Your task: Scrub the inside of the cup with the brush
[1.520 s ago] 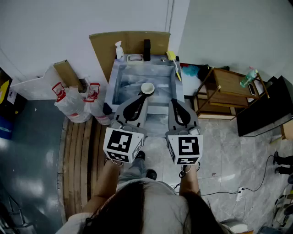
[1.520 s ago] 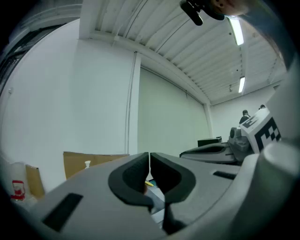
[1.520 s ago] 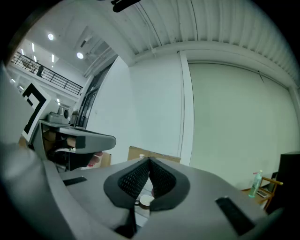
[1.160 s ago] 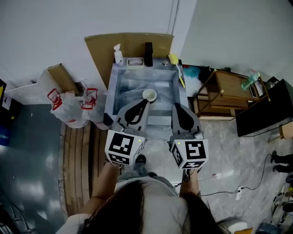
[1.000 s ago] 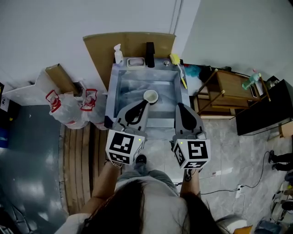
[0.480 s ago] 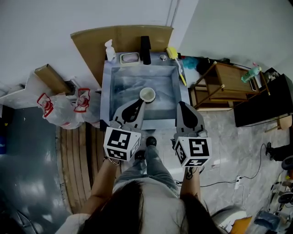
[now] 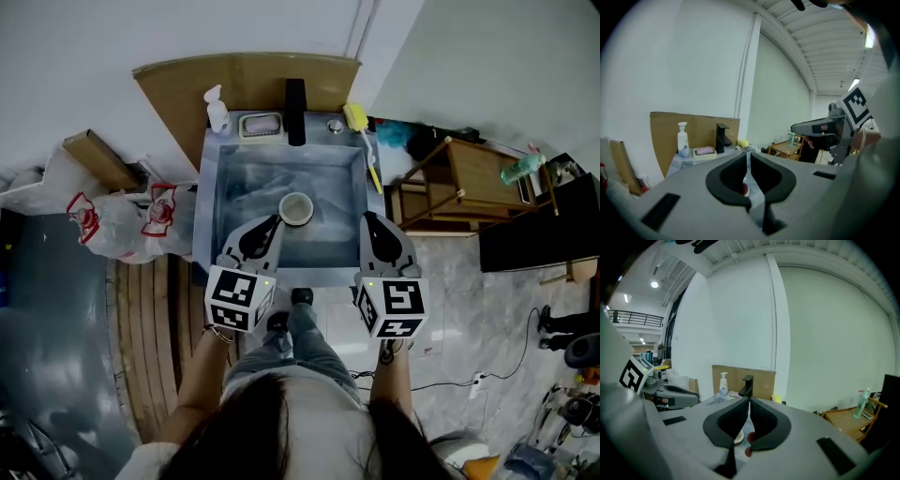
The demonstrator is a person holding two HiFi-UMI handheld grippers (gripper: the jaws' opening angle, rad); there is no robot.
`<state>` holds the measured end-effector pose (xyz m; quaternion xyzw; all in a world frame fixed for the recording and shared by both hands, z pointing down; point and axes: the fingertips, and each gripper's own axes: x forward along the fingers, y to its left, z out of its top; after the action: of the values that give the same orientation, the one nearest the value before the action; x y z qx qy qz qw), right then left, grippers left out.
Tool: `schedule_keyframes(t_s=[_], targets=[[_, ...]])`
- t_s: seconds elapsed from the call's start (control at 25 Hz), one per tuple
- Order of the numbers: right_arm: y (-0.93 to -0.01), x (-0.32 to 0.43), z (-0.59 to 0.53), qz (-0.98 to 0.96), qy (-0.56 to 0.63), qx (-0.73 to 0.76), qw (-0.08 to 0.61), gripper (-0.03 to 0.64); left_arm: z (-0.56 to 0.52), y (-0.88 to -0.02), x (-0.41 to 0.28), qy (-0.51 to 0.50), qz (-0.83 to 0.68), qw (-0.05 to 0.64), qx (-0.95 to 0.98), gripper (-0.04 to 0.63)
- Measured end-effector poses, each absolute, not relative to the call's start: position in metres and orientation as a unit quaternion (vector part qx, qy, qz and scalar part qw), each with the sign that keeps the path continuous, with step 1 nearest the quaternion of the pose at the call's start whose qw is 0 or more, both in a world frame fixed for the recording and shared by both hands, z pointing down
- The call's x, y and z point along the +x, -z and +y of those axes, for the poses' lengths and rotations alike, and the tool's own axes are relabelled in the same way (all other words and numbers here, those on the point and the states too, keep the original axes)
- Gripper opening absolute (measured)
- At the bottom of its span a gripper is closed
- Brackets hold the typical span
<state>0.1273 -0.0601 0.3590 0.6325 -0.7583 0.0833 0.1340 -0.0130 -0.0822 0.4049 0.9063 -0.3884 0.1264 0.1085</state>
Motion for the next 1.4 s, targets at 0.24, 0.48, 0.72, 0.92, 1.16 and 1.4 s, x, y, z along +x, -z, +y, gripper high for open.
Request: schedule_keyframes(t_s=[0.24,0.48,0.72,0.92,1.16,1.4], targets=[[-0.38,0.151,-0.094,-0.758,-0.095,0.626,0.158,0.028,-0.106,-0.431,-0.006,-0.147,-0.393,0.128,0.898,0.018],[-0.403,0.166,-0.122,-0.762,-0.109,0.612,0.182,0.028,-0.126,-0.459,0.001,-0.173,-0.394,0.147,0.89,0.02],[-0.422,0.178,-0.15,-0.767,-0.116,0.598,0.203,0.028,-0.139,-0.487,0.005,-0.207,-0.387,0.165,0.883,0.048],[-0.438,0.19,-0.17,-0.767,-0.123,0.59,0.219,0.032,-0.146,-0.51,0.006,-0.24,-0.373,0.18,0.878,0.068],[-0.46,0.202,-0.19,-0.766,-0.132,0.582,0.239,0.059,-0.149,-0.543,0.003,-0.29,-0.352,0.204,0.866,0.103],[-0.481,0.22,-0.207,-0.758,-0.144,0.584,0.253,0.083,-0.149,-0.574,0.0,-0.332,-0.338,0.219,0.853,0.129]])
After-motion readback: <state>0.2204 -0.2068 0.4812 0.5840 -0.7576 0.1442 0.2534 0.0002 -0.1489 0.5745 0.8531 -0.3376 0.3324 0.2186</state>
